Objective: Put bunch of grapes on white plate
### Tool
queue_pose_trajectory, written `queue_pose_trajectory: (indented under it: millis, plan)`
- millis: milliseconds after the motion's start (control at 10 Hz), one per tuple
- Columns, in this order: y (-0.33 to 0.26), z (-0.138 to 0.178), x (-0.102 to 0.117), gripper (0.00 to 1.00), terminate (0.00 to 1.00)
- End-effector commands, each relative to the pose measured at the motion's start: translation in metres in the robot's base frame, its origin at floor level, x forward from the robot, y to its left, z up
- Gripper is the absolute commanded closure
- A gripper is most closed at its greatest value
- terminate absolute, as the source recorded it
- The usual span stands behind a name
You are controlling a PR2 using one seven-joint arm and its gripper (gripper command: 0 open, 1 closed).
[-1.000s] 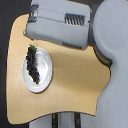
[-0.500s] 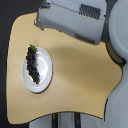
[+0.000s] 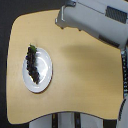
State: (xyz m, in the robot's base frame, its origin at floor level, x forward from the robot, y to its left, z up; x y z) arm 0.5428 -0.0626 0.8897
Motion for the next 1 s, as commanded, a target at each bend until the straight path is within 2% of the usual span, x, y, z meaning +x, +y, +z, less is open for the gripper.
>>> queue_pose_trajectory:
  millis: [0,100,500,900]
  plan:
    - [-0.101,-0.01,-0.014,0.0,0.0]
    - [-0.123,-0.011,-0.017,0.0,0.0]
    - [-0.154,-0.016,-0.032,0.0,0.0]
    - [-0.188,-0.018,-0.038,0.0,0.0]
